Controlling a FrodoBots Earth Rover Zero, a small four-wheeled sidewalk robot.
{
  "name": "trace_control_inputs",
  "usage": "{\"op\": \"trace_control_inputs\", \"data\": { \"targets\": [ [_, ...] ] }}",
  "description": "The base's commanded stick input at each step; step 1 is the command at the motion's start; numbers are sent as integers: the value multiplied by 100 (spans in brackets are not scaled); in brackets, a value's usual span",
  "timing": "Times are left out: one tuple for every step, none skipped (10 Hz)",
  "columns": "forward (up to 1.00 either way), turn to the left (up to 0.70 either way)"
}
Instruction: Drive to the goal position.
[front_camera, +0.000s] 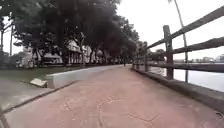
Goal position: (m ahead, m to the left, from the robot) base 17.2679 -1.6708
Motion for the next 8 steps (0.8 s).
{"op": "trace_control_inputs", "data": {
  "targets": [
    [100, -10],
    [100, -22],
    [100, -38],
    [100, -9],
    [100, 0],
    [100, 0],
    [100, 0],
    [100, 0]
  ]
}}
